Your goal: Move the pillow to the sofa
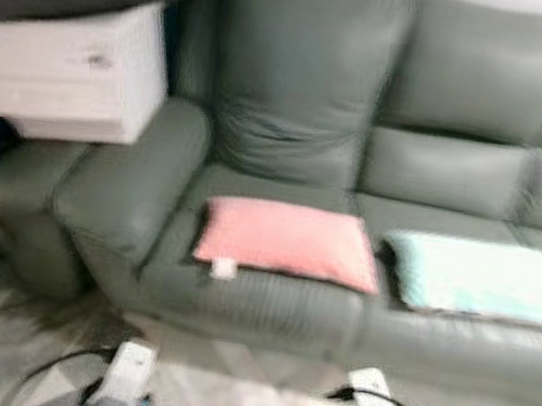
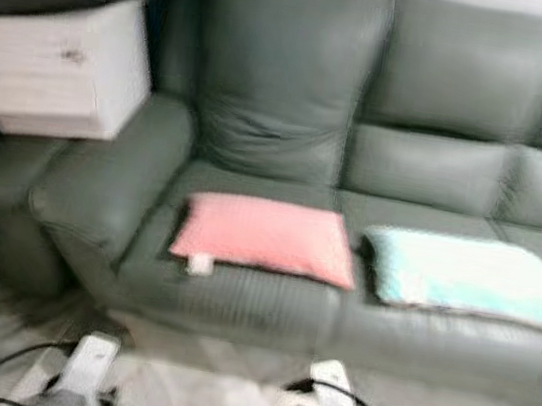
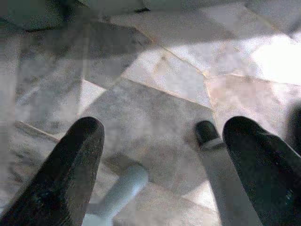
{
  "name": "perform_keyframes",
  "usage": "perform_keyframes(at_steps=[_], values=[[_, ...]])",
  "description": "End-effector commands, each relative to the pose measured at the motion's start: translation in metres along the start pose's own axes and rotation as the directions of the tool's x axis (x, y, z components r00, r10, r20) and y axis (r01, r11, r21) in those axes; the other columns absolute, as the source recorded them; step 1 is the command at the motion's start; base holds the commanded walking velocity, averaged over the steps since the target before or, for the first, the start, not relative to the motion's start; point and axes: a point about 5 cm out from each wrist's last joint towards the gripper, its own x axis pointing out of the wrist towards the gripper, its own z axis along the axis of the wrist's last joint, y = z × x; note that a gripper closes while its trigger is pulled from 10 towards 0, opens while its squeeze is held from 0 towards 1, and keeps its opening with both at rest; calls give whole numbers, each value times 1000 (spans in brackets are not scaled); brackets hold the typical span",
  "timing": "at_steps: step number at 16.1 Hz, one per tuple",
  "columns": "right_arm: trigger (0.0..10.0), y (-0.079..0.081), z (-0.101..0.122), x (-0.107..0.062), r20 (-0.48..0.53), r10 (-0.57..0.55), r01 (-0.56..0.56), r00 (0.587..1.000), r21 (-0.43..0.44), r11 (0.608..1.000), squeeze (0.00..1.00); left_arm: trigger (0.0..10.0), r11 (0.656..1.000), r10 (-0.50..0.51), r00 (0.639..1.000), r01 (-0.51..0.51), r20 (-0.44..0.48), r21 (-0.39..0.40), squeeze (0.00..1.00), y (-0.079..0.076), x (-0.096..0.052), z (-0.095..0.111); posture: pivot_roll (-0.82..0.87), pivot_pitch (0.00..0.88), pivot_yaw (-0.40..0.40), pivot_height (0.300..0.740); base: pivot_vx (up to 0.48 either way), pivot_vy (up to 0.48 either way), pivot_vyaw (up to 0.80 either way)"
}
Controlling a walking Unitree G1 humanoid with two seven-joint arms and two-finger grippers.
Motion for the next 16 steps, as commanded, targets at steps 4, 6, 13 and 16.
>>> perform_keyframes(at_steps=[4,6,13,16], values=[[10000,-6,5,0,13,-16,16,1000,-6,1000,0,10000,1000,-16,1000,16,4,5,0,-4,0,2,-86,0,12,740,-307,0,0],[10000,-7,5,0,12,-18,18,1000,-8,1000,0,10000,1000,-16,1000,16,5,7,0,-4,0,3,-87,0,11,740,-296,0,0],[10000,-9,5,0,9,-18,18,1000,-21,1000,0,10000,1000,-27,1000,27,-6,7,0,-3,0,1,-86,0,8,740,-35,0,0],[10000,-9,5,0,8,-20,20,1000,-28,999,0,10000,999,-37,999,37,-6,6,0,-3,0,1,-87,0,8,740,0,0,0]])
